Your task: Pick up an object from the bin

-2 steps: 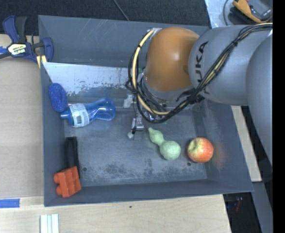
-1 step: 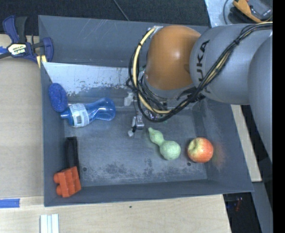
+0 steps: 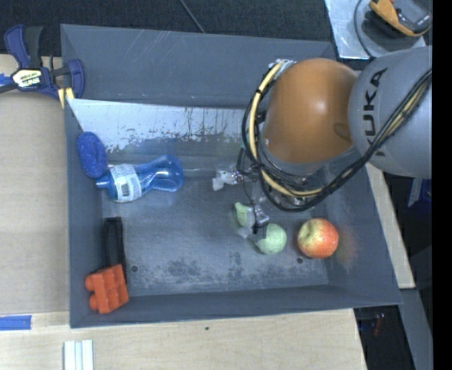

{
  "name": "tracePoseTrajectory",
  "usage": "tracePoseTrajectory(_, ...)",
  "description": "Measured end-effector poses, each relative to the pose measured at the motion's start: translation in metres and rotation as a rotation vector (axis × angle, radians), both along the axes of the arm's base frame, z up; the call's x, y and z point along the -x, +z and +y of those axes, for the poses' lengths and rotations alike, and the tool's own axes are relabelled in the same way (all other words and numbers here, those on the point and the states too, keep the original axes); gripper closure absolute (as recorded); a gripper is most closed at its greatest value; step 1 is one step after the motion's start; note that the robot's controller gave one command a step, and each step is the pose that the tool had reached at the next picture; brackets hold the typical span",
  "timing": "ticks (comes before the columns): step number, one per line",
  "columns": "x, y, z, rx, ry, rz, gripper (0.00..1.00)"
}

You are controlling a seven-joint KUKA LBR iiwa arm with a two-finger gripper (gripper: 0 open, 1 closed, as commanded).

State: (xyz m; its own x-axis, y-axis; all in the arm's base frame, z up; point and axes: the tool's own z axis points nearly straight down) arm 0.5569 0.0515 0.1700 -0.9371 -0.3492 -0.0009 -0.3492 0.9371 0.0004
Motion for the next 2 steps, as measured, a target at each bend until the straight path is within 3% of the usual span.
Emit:
tracePoseTrajectory(1,0.015,0.001,-0.021,0.001,0.063,0.000,0.00)
tracePoseTrajectory(2,-0.007,-0.007,-0.082,0.001,0.095,-0.007,0.00)
